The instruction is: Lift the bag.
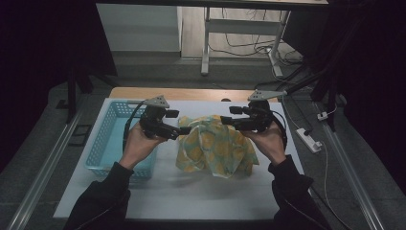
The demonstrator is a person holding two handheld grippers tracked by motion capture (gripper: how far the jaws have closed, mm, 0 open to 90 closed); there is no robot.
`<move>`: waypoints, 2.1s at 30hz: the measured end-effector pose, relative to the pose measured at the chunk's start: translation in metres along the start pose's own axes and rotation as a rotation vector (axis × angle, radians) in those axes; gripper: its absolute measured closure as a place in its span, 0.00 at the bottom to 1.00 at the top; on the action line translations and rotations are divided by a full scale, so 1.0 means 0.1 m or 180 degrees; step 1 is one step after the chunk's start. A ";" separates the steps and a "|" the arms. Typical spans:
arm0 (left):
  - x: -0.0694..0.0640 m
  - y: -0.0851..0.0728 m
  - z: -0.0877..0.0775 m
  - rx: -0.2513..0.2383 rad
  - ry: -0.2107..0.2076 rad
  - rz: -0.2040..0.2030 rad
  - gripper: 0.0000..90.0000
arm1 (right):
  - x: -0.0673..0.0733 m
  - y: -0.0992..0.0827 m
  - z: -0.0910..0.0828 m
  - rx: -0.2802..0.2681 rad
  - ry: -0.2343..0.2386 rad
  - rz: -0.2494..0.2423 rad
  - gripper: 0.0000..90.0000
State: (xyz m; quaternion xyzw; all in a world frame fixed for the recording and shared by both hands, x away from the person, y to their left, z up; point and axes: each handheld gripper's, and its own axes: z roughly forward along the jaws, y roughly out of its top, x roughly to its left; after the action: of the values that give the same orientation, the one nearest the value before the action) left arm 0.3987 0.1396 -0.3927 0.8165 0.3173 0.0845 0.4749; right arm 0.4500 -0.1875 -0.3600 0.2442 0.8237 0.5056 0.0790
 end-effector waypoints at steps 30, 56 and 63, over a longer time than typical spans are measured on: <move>-0.17 -0.93 -0.23 0.0156 0.0044 -0.0293 0.00 | 0.21 -0.69 -0.20 0.0176 -0.0330 0.0056 0.10; -0.53 -1.73 -0.87 0.0040 0.0458 -0.0567 0.00 | 0.34 -1.36 -0.54 0.0214 -0.0524 0.0192 0.05; -0.60 -1.94 -1.01 0.0091 0.0683 -0.0626 0.00 | 0.37 -1.59 -0.69 0.0211 -0.0736 0.0296 0.00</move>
State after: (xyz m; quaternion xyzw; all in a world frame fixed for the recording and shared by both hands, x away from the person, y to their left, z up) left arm 0.2219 0.2441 -0.4894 0.7744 0.4459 0.1198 0.4326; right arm 0.3406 -0.2832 -0.4611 0.3411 0.8132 0.4497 0.1418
